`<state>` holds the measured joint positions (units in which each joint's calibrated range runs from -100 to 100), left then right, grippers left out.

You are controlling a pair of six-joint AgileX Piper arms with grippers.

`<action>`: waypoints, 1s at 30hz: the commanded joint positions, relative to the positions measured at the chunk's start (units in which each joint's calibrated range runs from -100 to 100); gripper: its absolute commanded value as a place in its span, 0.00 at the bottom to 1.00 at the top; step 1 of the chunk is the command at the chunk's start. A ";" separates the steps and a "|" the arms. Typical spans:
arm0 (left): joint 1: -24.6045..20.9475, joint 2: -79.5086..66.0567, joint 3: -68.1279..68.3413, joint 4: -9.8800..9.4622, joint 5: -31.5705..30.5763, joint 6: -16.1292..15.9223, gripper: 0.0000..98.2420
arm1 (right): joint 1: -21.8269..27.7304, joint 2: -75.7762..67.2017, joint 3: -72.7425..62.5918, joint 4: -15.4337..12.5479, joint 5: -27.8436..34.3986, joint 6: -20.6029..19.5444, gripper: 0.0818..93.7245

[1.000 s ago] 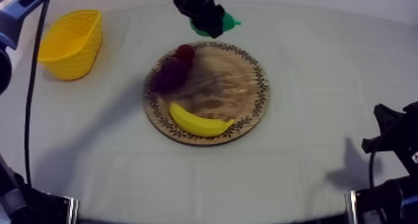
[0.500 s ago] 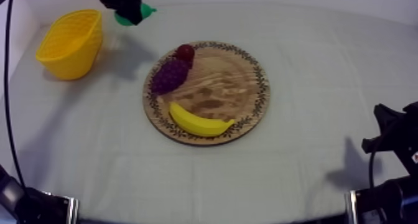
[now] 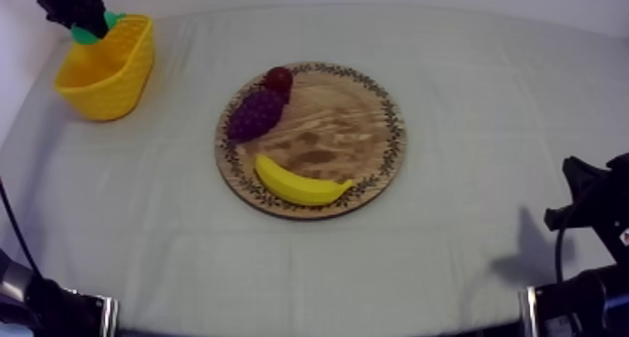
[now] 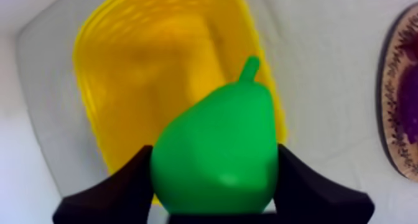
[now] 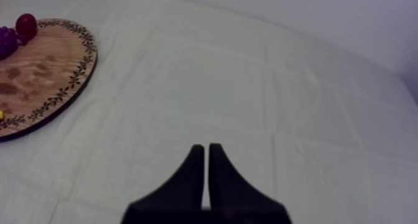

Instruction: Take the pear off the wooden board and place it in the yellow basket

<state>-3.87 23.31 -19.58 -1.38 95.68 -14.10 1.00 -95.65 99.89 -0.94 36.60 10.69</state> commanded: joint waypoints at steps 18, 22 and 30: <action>-2.38 13.46 -5.86 4.30 -7.97 4.04 0.95 | 0.00 -0.02 0.00 -0.01 0.01 0.03 0.00; -2.17 13.17 -6.01 4.05 -8.72 6.01 0.98 | 0.00 -0.02 0.00 -0.01 0.01 0.03 0.00; -2.62 7.88 1.05 3.88 -13.30 5.87 0.82 | 0.00 -0.02 0.00 -0.01 0.01 0.00 0.00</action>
<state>-6.47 32.49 -20.26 2.48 83.38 -8.20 1.00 -95.65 99.89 -0.94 36.60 10.69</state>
